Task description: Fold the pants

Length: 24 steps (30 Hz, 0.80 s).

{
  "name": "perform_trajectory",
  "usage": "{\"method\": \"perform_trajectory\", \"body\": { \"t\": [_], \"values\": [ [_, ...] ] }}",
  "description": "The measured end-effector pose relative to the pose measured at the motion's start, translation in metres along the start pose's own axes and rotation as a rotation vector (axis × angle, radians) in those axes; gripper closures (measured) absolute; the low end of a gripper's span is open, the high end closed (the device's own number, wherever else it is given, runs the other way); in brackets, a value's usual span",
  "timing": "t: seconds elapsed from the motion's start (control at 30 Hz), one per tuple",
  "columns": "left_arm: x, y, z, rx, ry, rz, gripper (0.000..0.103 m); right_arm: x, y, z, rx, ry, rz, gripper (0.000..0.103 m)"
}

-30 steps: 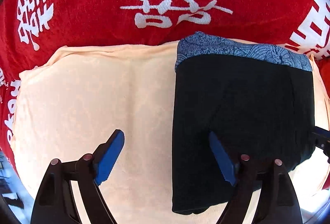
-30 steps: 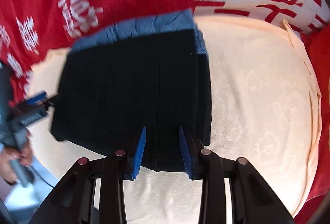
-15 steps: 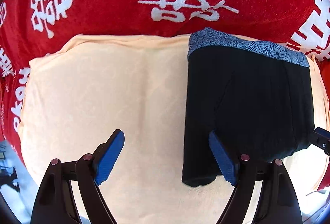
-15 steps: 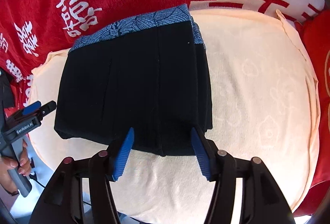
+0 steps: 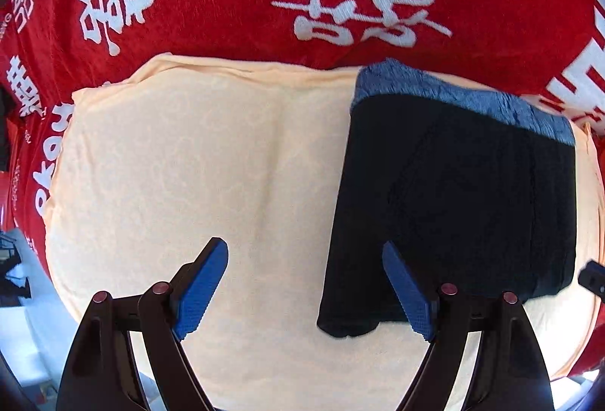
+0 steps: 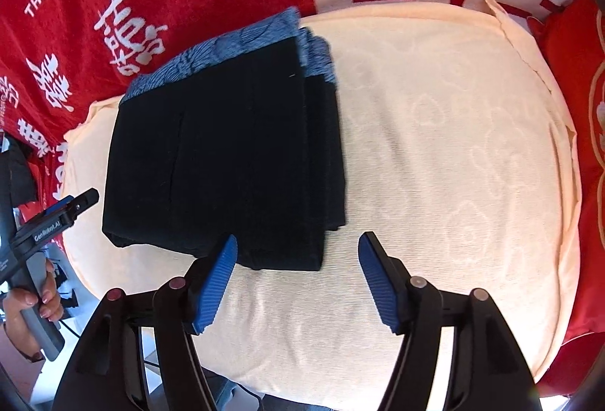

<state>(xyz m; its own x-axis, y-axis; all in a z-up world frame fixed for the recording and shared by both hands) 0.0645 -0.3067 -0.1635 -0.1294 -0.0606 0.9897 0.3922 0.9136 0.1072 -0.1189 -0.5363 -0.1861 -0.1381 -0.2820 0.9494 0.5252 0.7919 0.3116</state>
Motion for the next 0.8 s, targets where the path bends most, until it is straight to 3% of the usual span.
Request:
{"method": "perform_trajectory", "body": {
  "t": [0.17, 0.4, 0.6, 0.8],
  "values": [
    [-0.001, 0.004, -0.012, 0.079, 0.008, 0.012, 0.018, 0.006, -0.023, 0.002, -0.022, 0.001, -0.015, 0.03],
    [-0.001, -0.007, -0.026, 0.046, 0.001, 0.018, 0.018, -0.002, -0.041, -0.001, -0.043, 0.013, -0.032, 0.03],
    [-0.008, -0.005, -0.072, 0.103, -0.042, 0.03, 0.018, -0.005, -0.038, -0.01, -0.04, -0.002, -0.034, 0.03],
    [-0.042, -0.009, -0.08, 0.061, -0.004, -0.013, 0.018, -0.008, -0.021, -0.032, -0.01, -0.029, -0.044, 0.029]
  ]
}}
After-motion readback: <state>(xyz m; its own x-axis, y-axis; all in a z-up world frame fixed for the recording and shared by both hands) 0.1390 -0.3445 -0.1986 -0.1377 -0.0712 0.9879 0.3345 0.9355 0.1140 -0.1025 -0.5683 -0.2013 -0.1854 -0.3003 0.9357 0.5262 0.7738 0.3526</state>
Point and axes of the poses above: each gripper's, at about its wrist camera, not at the fingertips, and x roughly against the way its jaws point, y to its left, z to its underside, the point moved 8 cm from there along -x, roughly the way its jaws point, and after that the axes turned 5 degrees about y, right-handed, at the moved point
